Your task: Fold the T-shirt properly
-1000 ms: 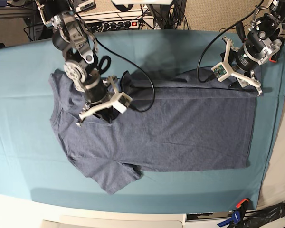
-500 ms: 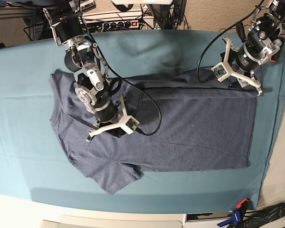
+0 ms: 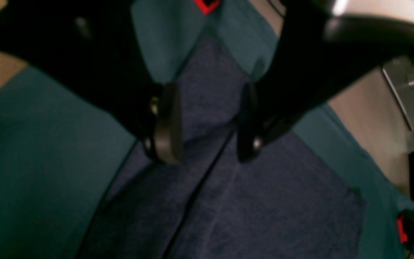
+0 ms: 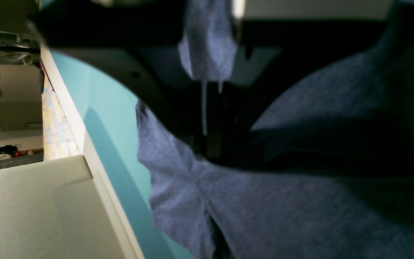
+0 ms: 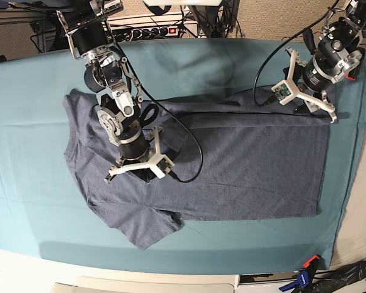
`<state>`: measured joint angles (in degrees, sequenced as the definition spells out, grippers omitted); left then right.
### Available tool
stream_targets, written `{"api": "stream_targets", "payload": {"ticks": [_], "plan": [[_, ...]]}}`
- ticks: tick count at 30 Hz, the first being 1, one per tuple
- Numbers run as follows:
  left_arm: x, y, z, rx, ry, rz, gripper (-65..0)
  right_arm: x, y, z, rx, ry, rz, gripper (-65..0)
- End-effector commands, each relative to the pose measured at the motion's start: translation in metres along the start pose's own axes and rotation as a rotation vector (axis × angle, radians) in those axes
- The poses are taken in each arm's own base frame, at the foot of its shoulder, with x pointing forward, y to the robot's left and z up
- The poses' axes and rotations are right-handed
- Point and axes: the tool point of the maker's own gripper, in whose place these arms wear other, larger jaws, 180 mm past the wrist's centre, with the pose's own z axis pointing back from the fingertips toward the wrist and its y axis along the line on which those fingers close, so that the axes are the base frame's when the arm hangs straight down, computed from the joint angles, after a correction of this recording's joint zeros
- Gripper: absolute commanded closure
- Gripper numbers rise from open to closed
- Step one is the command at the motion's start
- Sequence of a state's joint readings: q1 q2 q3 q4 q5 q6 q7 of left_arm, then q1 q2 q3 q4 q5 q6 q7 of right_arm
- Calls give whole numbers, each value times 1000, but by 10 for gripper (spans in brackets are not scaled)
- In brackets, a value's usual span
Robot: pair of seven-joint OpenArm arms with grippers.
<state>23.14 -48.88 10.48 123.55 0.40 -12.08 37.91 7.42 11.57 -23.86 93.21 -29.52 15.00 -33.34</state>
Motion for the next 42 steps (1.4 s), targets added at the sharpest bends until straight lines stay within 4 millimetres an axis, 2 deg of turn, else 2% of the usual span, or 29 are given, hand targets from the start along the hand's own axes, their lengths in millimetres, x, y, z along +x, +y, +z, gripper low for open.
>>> {"api": "stream_targets", "payload": {"ticks": [1, 3, 4, 9, 11, 13, 15, 17, 20, 23, 26, 29, 32, 39, 42], "plan": [[6, 9, 3, 29, -20, -14, -270, 9, -15, 0, -38, -28, -6, -59], [6, 9, 3, 28, -20, -14, -270, 6, -15, 0, -40, -11, -6, -185], [5, 9, 3, 28, -20, -14, -270, 4, -18, 0, -58, -1, -17, -228], [5, 9, 3, 29, -20, -14, -270, -16, -64, 10, -320, 97, -93, -244], [5, 9, 3, 28, -19, -14, -270, -24, -69, 12, -343, 142, -79, -244], [4, 9, 3, 28, -13, -15, -270, -33, -58, 10, -275, 193, -52, -244], [3, 9, 3, 25, -8, -17, -270, -39, -37, 10, -148, 223, -41, -243], [2, 8, 3, 22, -2, -19, -270, -41, -24, 16, -72, 226, -43, -243], [-2, 6, 3, 11, 17, -26, -270, -39, -22, 36, -27, 200, -21, -243], [-9, -9, 5, -57, 45, -71, -270, -35, -20, 64, 11, 162, 20, -244], [-20, -23, 8, -100, 87, -83, -270, -44, -6, 92, 59, 155, 85, -244], [-30, -29, 10, -99, 123, -119, -270, -63, 12, 115, 126, 186, 148, -244], [-36, -24, 11, -63, 151, -172, -271, -86, 19, 130, 151, 236, 228, -245], [-41, -19, 13, -48, 173, -194, -276, -144, 9, 161, 162, 374, 399, -267], [-40, -16, 13, -28, 170, -178, -326, -164, -1, 172, 159, 429, 422, -266]]}}
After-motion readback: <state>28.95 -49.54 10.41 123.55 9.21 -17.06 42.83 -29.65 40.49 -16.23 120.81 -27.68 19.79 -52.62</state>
